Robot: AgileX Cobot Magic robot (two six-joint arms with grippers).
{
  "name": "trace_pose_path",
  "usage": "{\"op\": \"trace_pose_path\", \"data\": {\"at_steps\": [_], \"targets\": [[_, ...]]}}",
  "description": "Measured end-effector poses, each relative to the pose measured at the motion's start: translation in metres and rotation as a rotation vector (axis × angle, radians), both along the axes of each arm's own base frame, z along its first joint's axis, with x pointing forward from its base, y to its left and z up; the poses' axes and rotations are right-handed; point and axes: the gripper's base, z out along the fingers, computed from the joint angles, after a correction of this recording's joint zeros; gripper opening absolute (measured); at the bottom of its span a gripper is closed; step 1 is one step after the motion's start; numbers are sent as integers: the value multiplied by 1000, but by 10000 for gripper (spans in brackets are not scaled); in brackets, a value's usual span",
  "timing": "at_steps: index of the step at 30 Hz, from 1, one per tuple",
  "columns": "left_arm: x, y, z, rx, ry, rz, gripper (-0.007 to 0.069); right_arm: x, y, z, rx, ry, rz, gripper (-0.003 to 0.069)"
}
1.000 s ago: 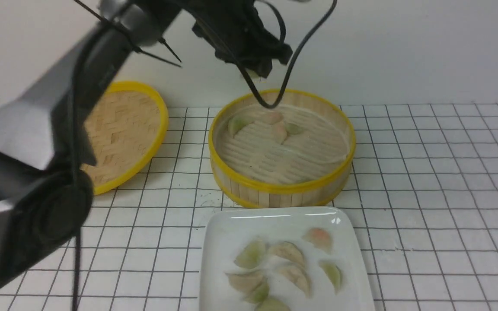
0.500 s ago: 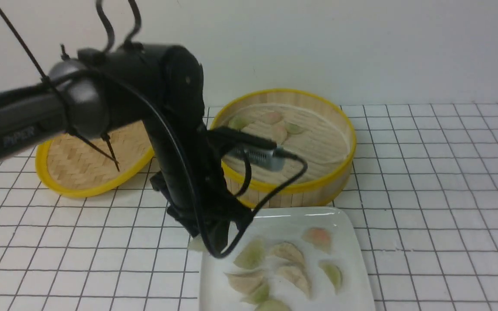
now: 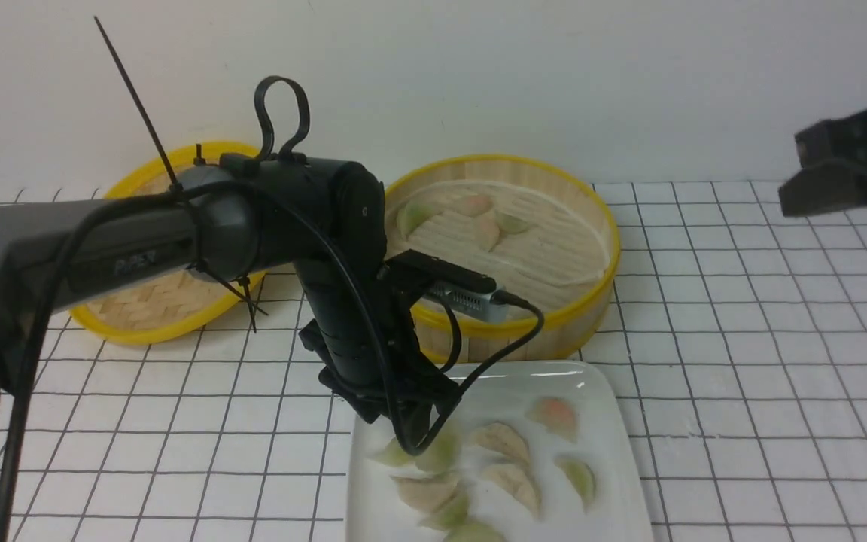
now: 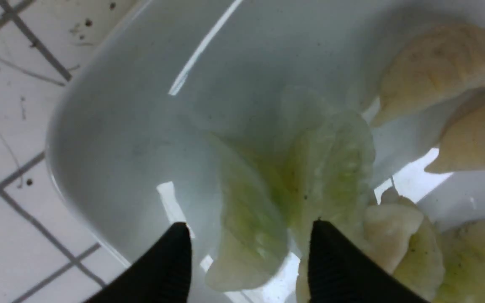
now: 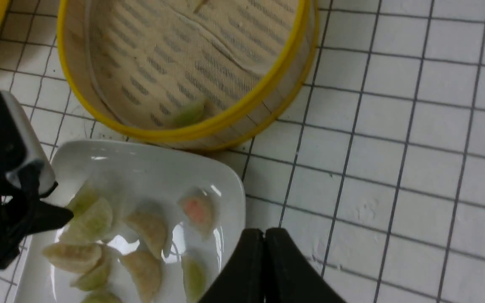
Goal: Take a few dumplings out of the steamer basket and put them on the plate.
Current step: Use the left arm to put the dumpling into the plate, then use the right arm to grab a dumpling from inside the steamer
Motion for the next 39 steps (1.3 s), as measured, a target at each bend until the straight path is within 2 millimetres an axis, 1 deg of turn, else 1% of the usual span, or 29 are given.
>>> {"op": "trace_pose_path", "data": {"at_steps": [1,3,4,5,6,7,8,10,11,12,13,14,15,16,17,18,19,20,21,22,23,25,26,29,31,35,38,39], "targets": [[2,-1,4,-6,-11,0,448,22,8,-4,-10,4,27,-10],[5,-3,11,-12,-13,6,485,42,18,-2,-34,-19,63,-10],[6,-4,17,-13,-7,14,491,58,28,-8,-55,-22,96,-8],[7,-5,22,-12,1,24,486,66,32,-6,-69,-38,111,-7],[9,-6,28,-12,4,28,475,77,39,-13,-88,-40,135,-3],[9,-6,36,-7,10,32,444,89,47,-17,-107,-51,163,2],[9,-5,44,2,10,37,389,103,58,-23,-130,-63,200,13],[9,-3,61,4,-21,45,286,121,71,-35,-154,-74,242,35],[8,-1,75,-3,-57,48,194,135,79,-46,-168,-80,270,56],[7,-1,77,-4,-62,49,162,137,81,-45,-169,-91,276,60],[0,4,100,-23,-113,53,67,153,91,-65,-185,-85,311,95],[-1,5,103,-25,-118,53,52,156,92,-67,-187,-85,313,100],[-8,10,121,-39,-156,58,23,169,100,-83,-196,-87,339,135],[-12,13,131,-47,-178,60,12,177,104,-94,-202,-86,348,157],[-21,18,149,-65,-216,64,1,186,108,-103,-207,-92,357,198],[-22,19,152,-67,-223,65,0,189,109,-112,-209,-82,360,210],[-30,24,167,-84,-259,72,-6,199,113,-123,-215,-91,365,253],[-35,27,176,-93,-281,75,-6,204,116,-134,-218,-87,371,281],[-43,32,189,-105,-316,80,-6,209,118,-141,-221,-100,375,313],[-46,34,195,-111,-331,82,-6,213,120,-147,-224,-104,381,331],[-54,39,206,-122,-361,86,-6,217,123,-158,-228,-106,389,351],[-59,43,213,-127,-380,90,-6,220,126,-165,-232,-109,396,367],[-66,48,222,-131,-404,99,-6,222,131,-174,-236,-112,409,386],[-75,55,234,-133,-440,108,-6,222,138,-187,-241,-100,430,397],[-79,58,238,-131,-457,111,-6,221,142,-191,-242,-98,441,399],[-79,60,239,-119,-467,120,-6,221,148,-198,-248,-104,457,400],[-79,60,234,-108,-452,119,-6,223,149,-200,-263,-119,461,395],[-79,60,232,-105,-446,118,-6,223,149,-199,-264,-120,456,382]]}}
